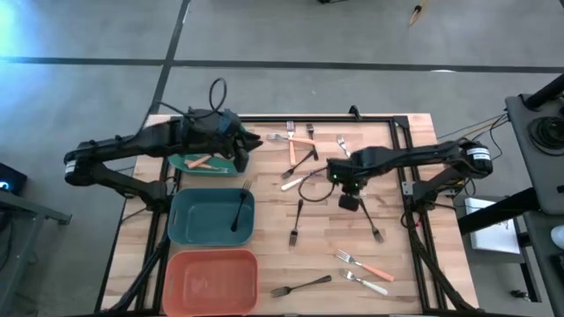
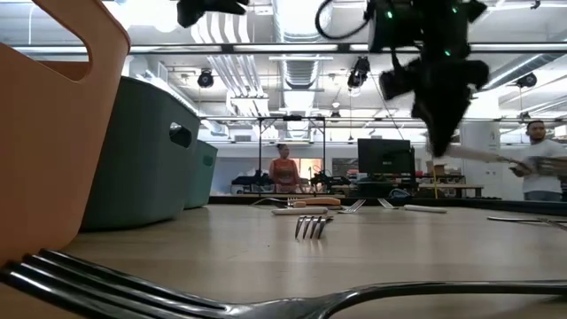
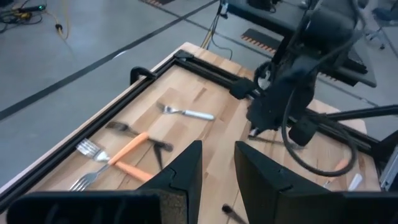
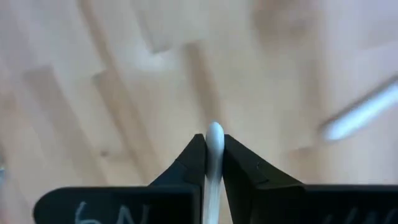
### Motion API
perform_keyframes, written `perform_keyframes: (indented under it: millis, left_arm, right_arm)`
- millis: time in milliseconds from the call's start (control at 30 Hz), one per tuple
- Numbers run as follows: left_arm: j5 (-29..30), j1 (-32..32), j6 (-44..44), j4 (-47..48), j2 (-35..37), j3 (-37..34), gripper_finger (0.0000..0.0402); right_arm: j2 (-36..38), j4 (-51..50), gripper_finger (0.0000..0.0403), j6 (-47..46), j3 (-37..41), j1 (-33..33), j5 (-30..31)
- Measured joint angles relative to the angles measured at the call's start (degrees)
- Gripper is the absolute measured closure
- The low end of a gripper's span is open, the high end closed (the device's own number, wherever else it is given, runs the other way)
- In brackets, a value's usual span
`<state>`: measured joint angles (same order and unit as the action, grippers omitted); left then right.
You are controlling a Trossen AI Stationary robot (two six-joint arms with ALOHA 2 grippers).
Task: Sort silverware by color (type)
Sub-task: Put the white fork into the orange bin
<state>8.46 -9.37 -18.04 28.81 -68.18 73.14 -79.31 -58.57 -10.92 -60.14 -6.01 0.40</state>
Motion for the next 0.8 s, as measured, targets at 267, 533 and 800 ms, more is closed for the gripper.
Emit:
perform_keyframes:
  millis: [267,533,800]
  left_arm:
    - [-0.1,0.8,-0.5,-22.4,-2.7,-11.0,0.0325]
    - [-1.5,0.5,2.4,-39.9,-4.4,-15.9,0.0325]
    - [-1.6,-0.9,3.7,-49.0,-7.6,-16.3,0.0325]
  right_arm:
    - [0.8,1.2,0.0380,5.4,-16.7,-4.3,11.9]
    - [0.8,15.3,0.0380,10.0,-30.6,-8.5,12.9]
    - [0.8,27.0,0.0380,11.6,-35.1,-9.0,9.3]
